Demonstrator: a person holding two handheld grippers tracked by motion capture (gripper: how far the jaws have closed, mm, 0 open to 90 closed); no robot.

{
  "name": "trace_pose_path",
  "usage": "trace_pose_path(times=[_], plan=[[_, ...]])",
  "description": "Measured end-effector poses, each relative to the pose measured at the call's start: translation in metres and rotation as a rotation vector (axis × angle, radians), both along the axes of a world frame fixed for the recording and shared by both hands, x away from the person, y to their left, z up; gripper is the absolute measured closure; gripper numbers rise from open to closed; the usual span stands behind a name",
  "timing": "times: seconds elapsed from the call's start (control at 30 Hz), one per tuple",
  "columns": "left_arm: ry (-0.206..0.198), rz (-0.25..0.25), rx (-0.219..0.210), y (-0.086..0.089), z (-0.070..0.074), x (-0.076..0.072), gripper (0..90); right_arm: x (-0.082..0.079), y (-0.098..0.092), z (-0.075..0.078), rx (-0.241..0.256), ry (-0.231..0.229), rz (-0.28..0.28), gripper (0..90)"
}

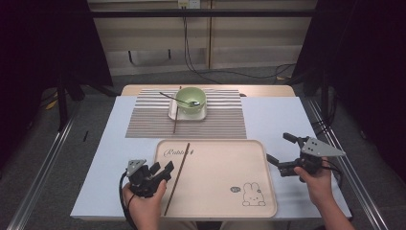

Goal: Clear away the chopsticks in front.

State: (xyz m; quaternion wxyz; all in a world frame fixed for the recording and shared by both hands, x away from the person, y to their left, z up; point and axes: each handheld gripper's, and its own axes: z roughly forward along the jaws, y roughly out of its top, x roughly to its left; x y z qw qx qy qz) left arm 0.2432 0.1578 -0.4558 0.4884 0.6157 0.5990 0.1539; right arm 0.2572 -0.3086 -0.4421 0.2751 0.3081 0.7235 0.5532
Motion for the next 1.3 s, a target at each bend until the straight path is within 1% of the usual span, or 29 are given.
trace_pose_path(times=[0.03, 0.07, 0.1, 0.17, 0.2, 0.27, 0.33, 0.37, 0.4, 0.5, 0.57, 0.63, 0.67, 0.7, 0.73, 0.77, 0.87, 0.97, 1.03, 1.1, 1.13, 1.17, 1.2, 1.3], plan=[[-0.008, -0.001, 0.001, 0.001, 0.001, 0.003, 36.0, 0.0, 0.001, 0.0, 0.001, -0.004, -0.009, 1.4], [-0.014, -0.006, 0.002, 0.001, 0.002, 0.007, 33.6, 0.0, 0.001, 0.0, 0.003, -0.005, -0.008, 1.4], [-0.011, -0.011, 0.016, 0.002, 0.002, 0.009, 31.8, 0.0, 0.001, 0.0, -0.002, -0.004, -0.013, 1.4], [-0.019, -0.013, 0.017, 0.003, 0.004, 0.016, 29.2, 0.0, 0.001, 0.0, 0.001, -0.001, -0.017, 1.4], [-0.012, -0.017, 0.031, 0.004, 0.005, 0.02, 27.9, 0.0, 0.001, 0.0, 0.004, -0.002, -0.015, 1.4], [-0.011, -0.014, 0.031, 0.005, 0.007, 0.027, 26.3, 0.0, 0.001, 0.0, 0.003, -0.001, -0.014, 1.4], [-0.025, -0.029, 0.055, 0.006, 0.008, 0.033, 24.8, 0.0, 0.001, -0.001, -0.001, -0.002, -0.011, 1.4], [-0.032, -0.038, 0.063, 0.005, 0.009, 0.035, 24.7, 0.0, 0.0, 0.0, -0.007, 0.005, 0.0, 1.4], [-0.029, -0.046, 0.072, 0.005, 0.011, 0.039, 24.5, 0.0, 0.0, 0.0, -0.006, 0.006, 0.0, 1.4], [-0.041, -0.049, 0.088, 0.005, 0.013, 0.048, 22.5, 0.001, 0.0, 0.0, -0.006, 0.005, 0.005, 1.4], [-0.045, -0.044, 0.095, 0.006, 0.015, 0.054, 21.7, 0.001, 0.0, 0.0, 0.0, 0.011, -0.001, 1.4], [-0.04, -0.039, 0.104, 0.008, 0.016, 0.061, 21.2, 0.003, 0.0, 0.0, -0.007, 0.002, -0.002, 1.4], [-0.046, -0.042, 0.104, 0.009, 0.015, 0.065, 20.9, 0.003, 0.0, -0.001, -0.006, 0.001, -0.002, 1.4], [-0.042, -0.038, 0.104, 0.009, 0.015, 0.068, 20.9, 0.004, 0.0, -0.001, -0.01, 0.0, 0.007, 1.4], [-0.041, -0.037, 0.106, 0.009, 0.015, 0.071, 20.6, 0.004, 0.001, -0.001, -0.003, 0.003, 0.0, 1.4], [-0.041, -0.038, 0.115, 0.008, 0.016, 0.074, 20.4, 0.004, 0.001, -0.001, -0.005, 0.005, 0.004, 1.4], [-0.046, -0.034, 0.112, 0.006, 0.015, 0.086, 20.3, 0.004, 0.001, -0.001, -0.001, 0.009, 0.002, 1.4], [-0.038, -0.044, 0.125, 0.004, 0.014, 0.096, 20.3, 0.006, 0.001, -0.001, -0.003, 0.008, 0.008, 1.4], [-0.045, -0.043, 0.139, 0.001, 0.013, 0.103, 20.4, 0.007, 0.001, -0.001, -0.005, 0.003, 0.004, 1.4], [-0.045, -0.041, 0.135, -0.002, 0.013, 0.111, 20.5, 0.007, 0.001, -0.001, -0.006, 0.008, 0.005, 1.4], [-0.044, -0.046, 0.15, -0.002, 0.013, 0.114, 20.8, 0.007, 0.002, -0.001, -0.005, 0.005, 0.003, 1.4], [-0.042, -0.043, 0.151, -0.003, 0.012, 0.118, 20.8, 0.007, 0.002, -0.002, -0.003, 0.002, -0.004, 1.4], [-0.043, -0.044, 0.153, -0.004, 0.012, 0.122, 20.9, 0.007, 0.001, -0.001, -0.006, 0.009, 0.006, 1.4], [-0.046, -0.045, 0.174, -0.008, 0.01, 0.131, 23.2, 0.007, 0.001, -0.001, -0.006, 0.008, 0.006, 1.4]])
